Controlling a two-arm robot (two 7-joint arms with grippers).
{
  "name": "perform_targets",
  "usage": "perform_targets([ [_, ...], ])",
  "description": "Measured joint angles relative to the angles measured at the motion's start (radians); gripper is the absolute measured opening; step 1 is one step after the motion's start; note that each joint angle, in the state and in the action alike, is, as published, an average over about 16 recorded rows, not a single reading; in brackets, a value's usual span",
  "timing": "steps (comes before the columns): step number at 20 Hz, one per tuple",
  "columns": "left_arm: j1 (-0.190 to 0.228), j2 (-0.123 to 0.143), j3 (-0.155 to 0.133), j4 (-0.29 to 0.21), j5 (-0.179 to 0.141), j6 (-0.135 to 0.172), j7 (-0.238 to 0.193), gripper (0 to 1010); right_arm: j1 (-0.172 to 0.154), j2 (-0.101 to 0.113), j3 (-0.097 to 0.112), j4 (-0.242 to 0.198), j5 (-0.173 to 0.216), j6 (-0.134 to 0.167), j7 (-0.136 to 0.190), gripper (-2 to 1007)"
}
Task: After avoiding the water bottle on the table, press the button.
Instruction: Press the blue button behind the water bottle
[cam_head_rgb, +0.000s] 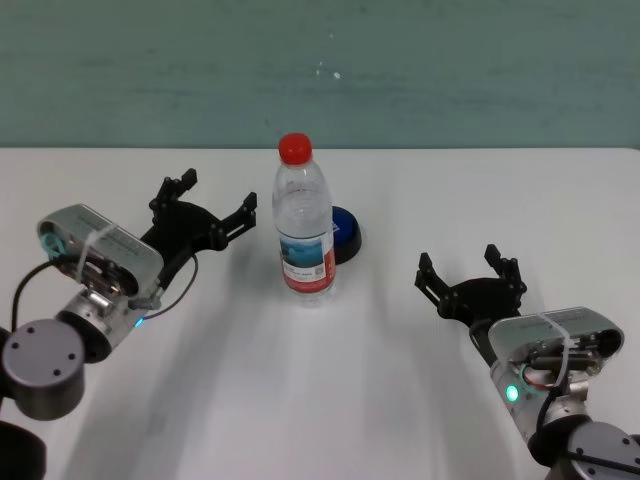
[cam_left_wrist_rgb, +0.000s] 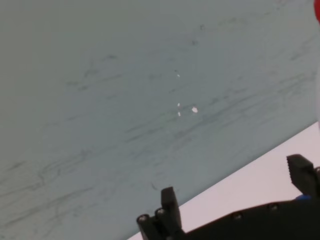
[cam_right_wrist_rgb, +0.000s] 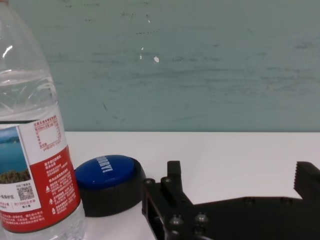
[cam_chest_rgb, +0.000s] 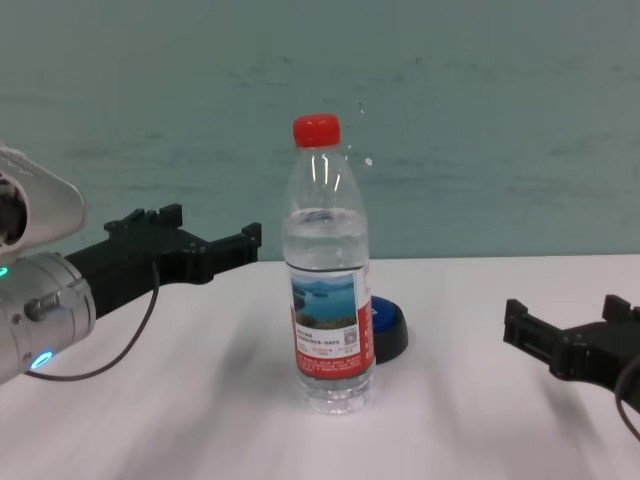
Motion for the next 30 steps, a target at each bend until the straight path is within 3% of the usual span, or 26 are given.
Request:
perform_targets([
  [30, -0.097, -0.016, 0.03, 0.116, 0.016, -0.02, -0.013, 1010, 0.0, 0.0, 0.0, 0.0, 0.0, 0.0, 0.0, 1004],
])
